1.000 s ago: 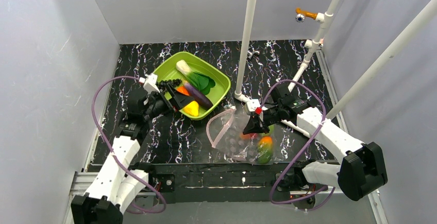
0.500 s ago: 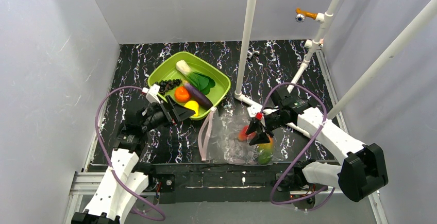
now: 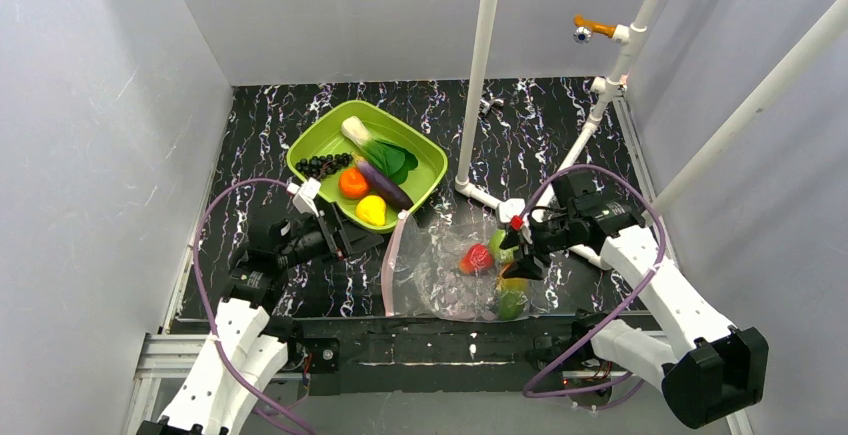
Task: Open the zip-top bag and remove the fake food
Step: Pick up the fake fruit from the zipper food storage bag.
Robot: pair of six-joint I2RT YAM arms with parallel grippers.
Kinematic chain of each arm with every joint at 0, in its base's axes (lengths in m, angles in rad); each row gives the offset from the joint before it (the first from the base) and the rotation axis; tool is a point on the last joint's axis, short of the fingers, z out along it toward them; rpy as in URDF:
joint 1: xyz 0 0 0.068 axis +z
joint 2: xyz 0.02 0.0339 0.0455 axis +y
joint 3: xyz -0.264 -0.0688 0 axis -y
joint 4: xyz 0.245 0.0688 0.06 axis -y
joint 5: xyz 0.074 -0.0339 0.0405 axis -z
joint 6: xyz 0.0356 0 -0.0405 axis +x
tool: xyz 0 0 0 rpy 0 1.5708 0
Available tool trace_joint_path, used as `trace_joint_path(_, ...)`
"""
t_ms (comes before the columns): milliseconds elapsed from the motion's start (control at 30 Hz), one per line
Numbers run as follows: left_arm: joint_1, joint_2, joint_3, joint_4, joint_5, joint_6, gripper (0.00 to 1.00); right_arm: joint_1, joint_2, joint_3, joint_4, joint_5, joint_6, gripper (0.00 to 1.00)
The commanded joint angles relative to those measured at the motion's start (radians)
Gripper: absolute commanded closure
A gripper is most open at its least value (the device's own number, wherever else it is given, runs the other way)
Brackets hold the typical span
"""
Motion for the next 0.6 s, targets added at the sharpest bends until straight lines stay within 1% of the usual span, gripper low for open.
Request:
trace_joint_path(0, -0.014, -0.029, -0.001, -0.122, -0.052, 0.057, 0.26, -0.061, -0.032, -0.019, 0.086, 0.095, 0.155, 0.32)
trace_joint_path(133, -0.015, -0.006, 0.006, -0.229, -0.150, 0.105, 0.34, -0.117, -0.026, -0.038, 0.205, 0.176, 0.286, 0.33)
trace_joint_path(300, -0.018, 0.044, 0.000, -0.263, -0.216, 0.130, 0.47, -0.130, -0.015, -0.058, 0.271, 0.234, 0.339, 0.36)
trace_joint_path(467, -0.042, 0.104, 0.003, -0.258, -0.229, 0.129, 0.64, -0.130, 0.015, -0.089, 0.334, 0.305, 0.367, 0.40)
trace_joint_path(567, -0.097, 0.140, -0.001, -0.200, -0.199, 0.108, 0.72, -0.129, 0.048, -0.082, 0.316, 0.305, 0.356, 0.43)
